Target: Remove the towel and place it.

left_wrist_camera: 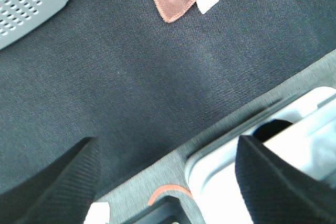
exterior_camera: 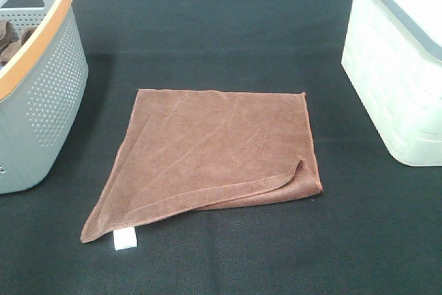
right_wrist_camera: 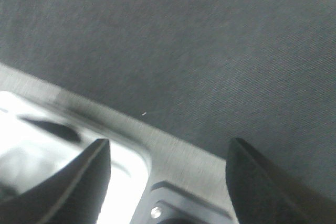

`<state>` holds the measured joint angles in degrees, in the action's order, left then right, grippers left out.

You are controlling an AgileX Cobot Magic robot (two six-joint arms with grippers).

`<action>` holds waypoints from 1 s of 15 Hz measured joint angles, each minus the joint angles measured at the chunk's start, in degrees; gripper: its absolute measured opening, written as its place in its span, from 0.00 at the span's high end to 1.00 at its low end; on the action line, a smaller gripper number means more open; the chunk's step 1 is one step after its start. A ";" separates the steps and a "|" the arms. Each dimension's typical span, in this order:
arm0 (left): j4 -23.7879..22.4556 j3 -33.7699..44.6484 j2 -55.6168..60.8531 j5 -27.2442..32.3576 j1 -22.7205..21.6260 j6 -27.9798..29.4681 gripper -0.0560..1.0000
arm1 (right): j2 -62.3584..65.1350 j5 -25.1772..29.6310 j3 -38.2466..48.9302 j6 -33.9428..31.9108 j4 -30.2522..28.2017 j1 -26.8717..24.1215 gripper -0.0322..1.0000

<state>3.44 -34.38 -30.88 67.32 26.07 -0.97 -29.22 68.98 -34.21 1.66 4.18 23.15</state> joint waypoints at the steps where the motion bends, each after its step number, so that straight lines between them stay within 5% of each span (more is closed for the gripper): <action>1: 0.00 0.00 0.00 0.00 0.00 0.00 0.29 | 0.00 0.00 0.00 0.00 0.00 0.00 0.38; 7: 0.23 5.27 10.37 -6.13 0.00 -9.28 0.29 | 20.74 0.00 2.46 -1.66 -6.88 0.00 0.38; 15: 0.63 5.27 10.37 -6.30 0.00 -10.66 0.29 | 22.35 -3.50 3.27 -2.64 -9.40 0.00 0.38</action>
<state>4.07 -29.11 -20.51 61.02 26.07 -11.63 -6.88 65.49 -30.94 -0.97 -5.21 23.15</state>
